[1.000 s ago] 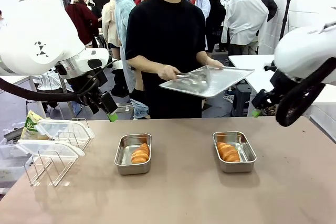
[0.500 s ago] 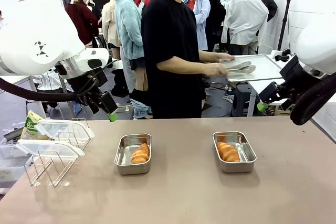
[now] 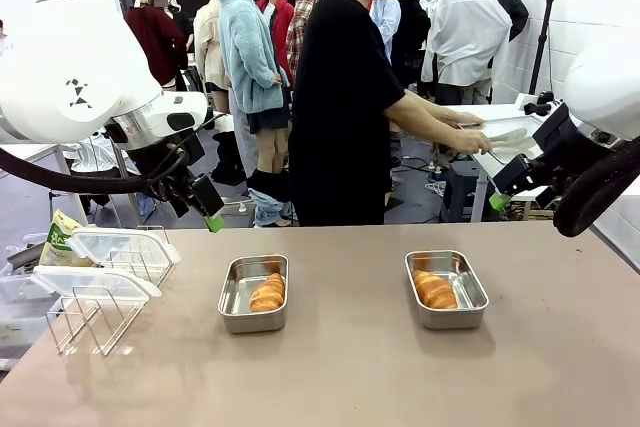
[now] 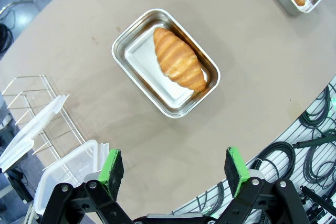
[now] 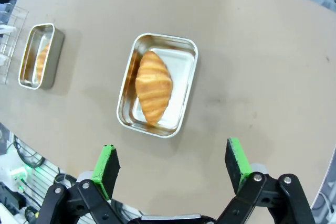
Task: Place the bread in airtight containers.
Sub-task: Pick up one Airtight Container lid and hand it to the human.
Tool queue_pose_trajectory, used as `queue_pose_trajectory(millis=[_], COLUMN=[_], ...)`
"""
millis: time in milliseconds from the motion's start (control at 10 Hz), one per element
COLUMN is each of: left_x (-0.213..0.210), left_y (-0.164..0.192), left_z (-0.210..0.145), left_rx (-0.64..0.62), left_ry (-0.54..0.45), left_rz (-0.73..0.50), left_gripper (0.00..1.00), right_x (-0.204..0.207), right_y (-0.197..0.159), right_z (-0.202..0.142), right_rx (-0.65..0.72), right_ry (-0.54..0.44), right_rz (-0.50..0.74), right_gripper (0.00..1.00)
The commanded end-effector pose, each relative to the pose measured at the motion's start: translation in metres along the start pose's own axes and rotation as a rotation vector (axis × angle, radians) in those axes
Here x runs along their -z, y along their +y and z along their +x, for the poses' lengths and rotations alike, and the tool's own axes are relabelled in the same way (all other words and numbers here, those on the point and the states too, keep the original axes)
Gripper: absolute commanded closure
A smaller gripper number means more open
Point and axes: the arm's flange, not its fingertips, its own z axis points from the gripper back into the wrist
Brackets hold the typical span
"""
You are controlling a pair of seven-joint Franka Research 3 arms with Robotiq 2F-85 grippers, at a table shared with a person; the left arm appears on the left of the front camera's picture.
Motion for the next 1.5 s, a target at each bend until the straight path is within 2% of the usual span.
queue_pose_trajectory(millis=[0, 500, 700, 900, 1100, 1200, 1300, 1400], left_x=[-0.001, 0.000, -0.031, -0.060, -0.058, -0.051, -0.044, -0.038], left_y=[0.000, 0.000, 0.020, 0.043, 0.059, 0.069, 0.081, 0.091], left_z=[-0.001, 0.000, -0.020, -0.035, -0.047, -0.055, -0.064, -0.072], left_rx=[-0.002, 0.000, 0.445, 0.676, 0.879, 0.943, 0.997, 1.068], left_ry=[-0.001, 0.000, 0.171, 0.335, 0.603, 0.699, 0.716, 0.663], left_rz=[0.007, 0.000, 0.133, 0.186, 0.193, 0.207, 0.220, 0.222], left_gripper=[0.00, 0.00, 0.00, 0.00, 0.00, 0.00, 0.00, 0.00], right_x=[0.000, 0.000, 0.000, 0.000, 0.000, 0.000, 0.000, 0.000], right_y=[-0.001, -0.001, -0.001, -0.001, -0.001, -0.001, -0.001, -0.001], right_z=[0.001, 0.001, 0.001, 0.001, 0.001, 0.001, 0.001, 0.001], right_rx=[0.003, 0.003, 0.003, 0.003, 0.003, 0.003, 0.003, 0.003], right_ry=[0.000, 0.000, 0.000, 0.000, 0.000, 0.000, 0.000, 0.000], right_rz=[-0.001, -0.001, -0.001, -0.001, -0.001, -0.001, -0.001, -0.001], right_gripper=[0.00, 0.00, 0.00, 0.00, 0.00, 0.00, 0.00, 0.00])
